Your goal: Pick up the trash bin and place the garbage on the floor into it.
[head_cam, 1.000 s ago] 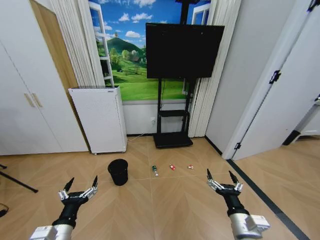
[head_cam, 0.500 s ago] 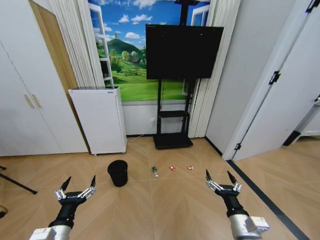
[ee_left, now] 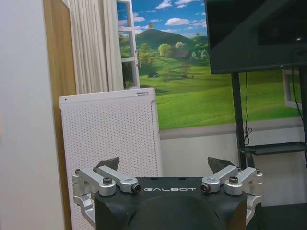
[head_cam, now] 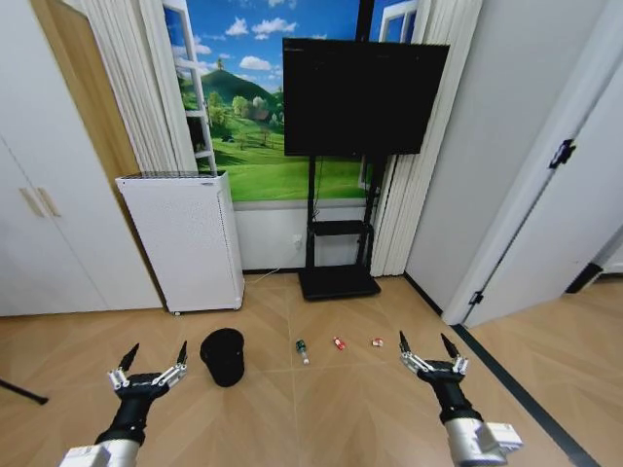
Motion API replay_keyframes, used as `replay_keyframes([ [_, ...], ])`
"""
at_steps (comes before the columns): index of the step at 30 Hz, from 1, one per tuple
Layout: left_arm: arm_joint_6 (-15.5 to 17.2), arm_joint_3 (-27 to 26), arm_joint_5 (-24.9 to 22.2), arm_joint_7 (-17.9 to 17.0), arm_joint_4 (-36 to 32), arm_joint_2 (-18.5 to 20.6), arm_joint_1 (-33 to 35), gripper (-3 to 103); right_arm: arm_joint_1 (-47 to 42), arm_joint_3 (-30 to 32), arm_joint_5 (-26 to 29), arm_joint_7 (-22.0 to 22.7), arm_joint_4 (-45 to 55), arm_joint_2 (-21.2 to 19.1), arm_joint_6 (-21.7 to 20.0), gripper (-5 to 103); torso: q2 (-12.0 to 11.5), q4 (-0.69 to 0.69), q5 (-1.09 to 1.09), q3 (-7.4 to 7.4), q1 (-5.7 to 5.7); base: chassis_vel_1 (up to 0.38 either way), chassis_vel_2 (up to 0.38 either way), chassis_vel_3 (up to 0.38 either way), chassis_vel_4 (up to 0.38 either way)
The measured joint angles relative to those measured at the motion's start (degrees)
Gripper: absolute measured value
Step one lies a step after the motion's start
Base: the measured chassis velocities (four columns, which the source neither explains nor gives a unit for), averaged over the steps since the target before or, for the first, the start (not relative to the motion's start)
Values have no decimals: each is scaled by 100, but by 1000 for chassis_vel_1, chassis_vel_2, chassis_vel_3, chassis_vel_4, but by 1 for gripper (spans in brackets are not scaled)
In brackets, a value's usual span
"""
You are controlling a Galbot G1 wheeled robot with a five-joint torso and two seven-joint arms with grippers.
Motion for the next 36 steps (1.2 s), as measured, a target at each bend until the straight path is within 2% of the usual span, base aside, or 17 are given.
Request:
replay_keyframes([
  [14,-37,13,-13,4,62,-18,1,100,34,-77,-8,29,-76,-27,17,100,-1,-1,-3,1,1,-354,361,370,-354],
  [15,-42,13,-13,5,65,-19,2,100,40,-93,-17,62,-77,-32,18,100,-1,1,3,1,1,-315,365,347,-346],
  [17,-52,13,-6,4,89,-19,0,100,43,-135,-22,179,-77,-44,19,100,0,1,-5,0,0,-348,351,351,-332],
  [22,-62,16,-6,4,101,-19,-1,100,47,-156,-26,277,-78,-74,55,100,-2,1,1,2,6,-299,300,291,-284],
  [28,-95,22,-75,14,116,-18,-8,100,28,-158,-75,187,-92,-132,166,100,-1,-3,-4,0,-1,-85,102,65,-35],
  [36,-37,13,-84,14,130,-31,-11,100,-2,-234,-109,151,-123,-114,230,100,-6,0,-1,-8,-11,57,-51,-56,40],
])
